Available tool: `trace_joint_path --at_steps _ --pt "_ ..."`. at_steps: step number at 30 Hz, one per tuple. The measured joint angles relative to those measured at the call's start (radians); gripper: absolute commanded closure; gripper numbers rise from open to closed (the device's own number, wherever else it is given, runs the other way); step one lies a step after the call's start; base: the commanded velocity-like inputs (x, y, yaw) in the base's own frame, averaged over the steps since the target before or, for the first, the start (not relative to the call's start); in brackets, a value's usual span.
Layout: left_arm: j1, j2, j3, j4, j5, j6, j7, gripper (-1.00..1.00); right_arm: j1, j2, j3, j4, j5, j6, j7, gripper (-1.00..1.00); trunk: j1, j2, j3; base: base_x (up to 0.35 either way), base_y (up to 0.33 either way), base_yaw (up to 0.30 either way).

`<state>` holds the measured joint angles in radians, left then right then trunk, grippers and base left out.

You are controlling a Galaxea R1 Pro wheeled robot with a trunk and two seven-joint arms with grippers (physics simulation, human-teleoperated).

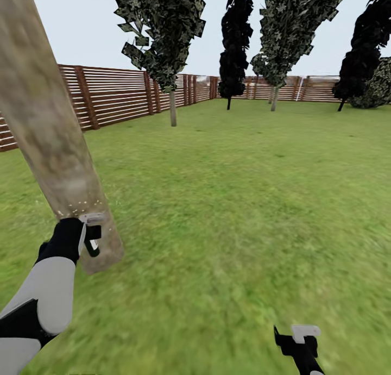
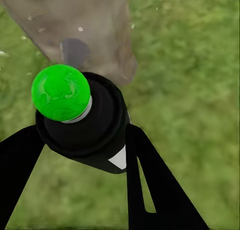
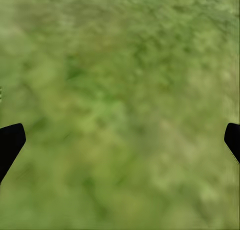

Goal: In the garden, pick up the pesticide atomizer on the floor and spray pesticide onto both trees until each tree trunk is fully covered.

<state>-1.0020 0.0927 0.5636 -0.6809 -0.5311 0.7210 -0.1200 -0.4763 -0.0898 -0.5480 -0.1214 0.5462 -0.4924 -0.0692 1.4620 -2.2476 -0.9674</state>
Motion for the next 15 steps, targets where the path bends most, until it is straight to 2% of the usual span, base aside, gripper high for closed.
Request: trace_joint_path --at_steps 11,15 --pt "0.086 0.000 0.001 0.011 0.000 -0.009 0.008 1.00 0.000 0.001 0.000 0.000 0.000 0.000 0.000 -1.00 0.000 0.000 0.000 0.133 -0.251 0.275" --pt "0.126 0.000 0.002 0.010 0.000 -0.012 0.009 1.00 0.000 0.001 0.000 0.000 0.000 0.000 0.000 -1.00 0.000 0.000 0.000 0.223 -0.206 0.074"
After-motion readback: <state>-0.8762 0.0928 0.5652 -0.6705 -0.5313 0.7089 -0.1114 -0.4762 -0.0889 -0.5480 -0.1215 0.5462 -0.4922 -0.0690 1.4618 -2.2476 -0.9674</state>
